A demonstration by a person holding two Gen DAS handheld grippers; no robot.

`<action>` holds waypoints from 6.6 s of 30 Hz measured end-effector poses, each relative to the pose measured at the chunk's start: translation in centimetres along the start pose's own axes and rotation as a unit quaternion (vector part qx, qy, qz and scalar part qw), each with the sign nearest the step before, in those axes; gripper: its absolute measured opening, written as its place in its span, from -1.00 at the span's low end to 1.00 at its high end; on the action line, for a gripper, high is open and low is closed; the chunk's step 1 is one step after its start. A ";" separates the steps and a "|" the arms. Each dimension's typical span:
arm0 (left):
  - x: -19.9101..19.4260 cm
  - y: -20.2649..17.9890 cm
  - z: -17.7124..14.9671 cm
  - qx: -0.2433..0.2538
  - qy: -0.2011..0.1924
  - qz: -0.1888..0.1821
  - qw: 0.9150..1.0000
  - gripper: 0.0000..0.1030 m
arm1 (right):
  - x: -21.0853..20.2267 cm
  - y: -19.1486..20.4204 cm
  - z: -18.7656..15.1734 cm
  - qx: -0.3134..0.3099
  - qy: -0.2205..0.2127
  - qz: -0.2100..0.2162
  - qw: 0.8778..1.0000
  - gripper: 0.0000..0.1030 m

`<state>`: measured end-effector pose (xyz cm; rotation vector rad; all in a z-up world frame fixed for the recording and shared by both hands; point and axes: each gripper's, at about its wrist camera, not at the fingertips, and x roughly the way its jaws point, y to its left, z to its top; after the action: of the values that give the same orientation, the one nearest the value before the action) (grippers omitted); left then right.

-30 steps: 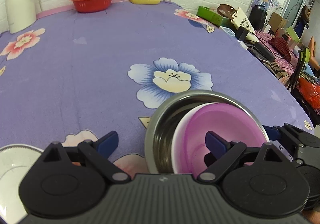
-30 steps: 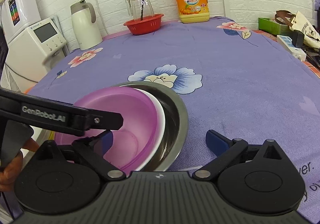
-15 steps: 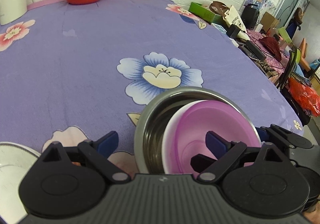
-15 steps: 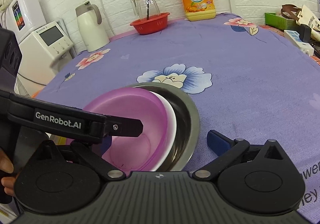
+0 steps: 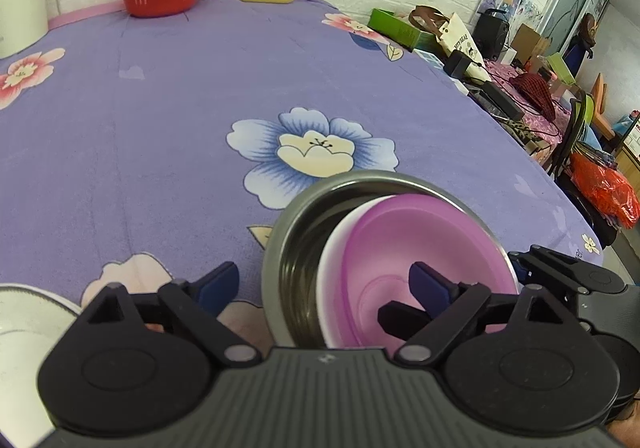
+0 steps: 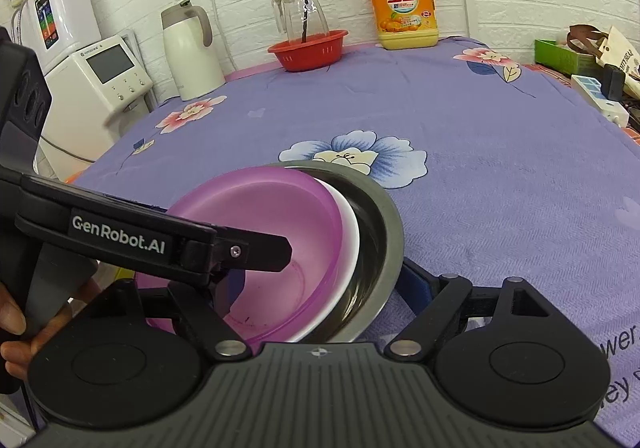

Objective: Organize plates and bowls

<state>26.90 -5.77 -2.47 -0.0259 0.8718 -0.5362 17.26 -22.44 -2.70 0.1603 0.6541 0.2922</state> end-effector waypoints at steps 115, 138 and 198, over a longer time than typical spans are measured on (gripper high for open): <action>-17.0 10.6 -6.0 -0.139 -0.196 0.109 0.965 0.80 | 0.9 13.3 3.7 -0.045 -0.047 0.022 0.998 1.00; -17.5 5.2 -4.9 -0.068 -0.219 0.064 0.971 0.80 | -1.7 8.8 1.4 0.055 -0.063 -0.160 0.984 1.00; -23.0 -6.1 -21.6 -0.057 -0.264 0.304 0.914 0.80 | -13.6 13.0 -9.6 -0.022 -0.109 -0.044 0.993 1.00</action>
<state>-3.56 3.57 1.45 -0.0041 0.3398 0.1153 -1.78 -13.93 0.63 0.1182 0.4361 0.2016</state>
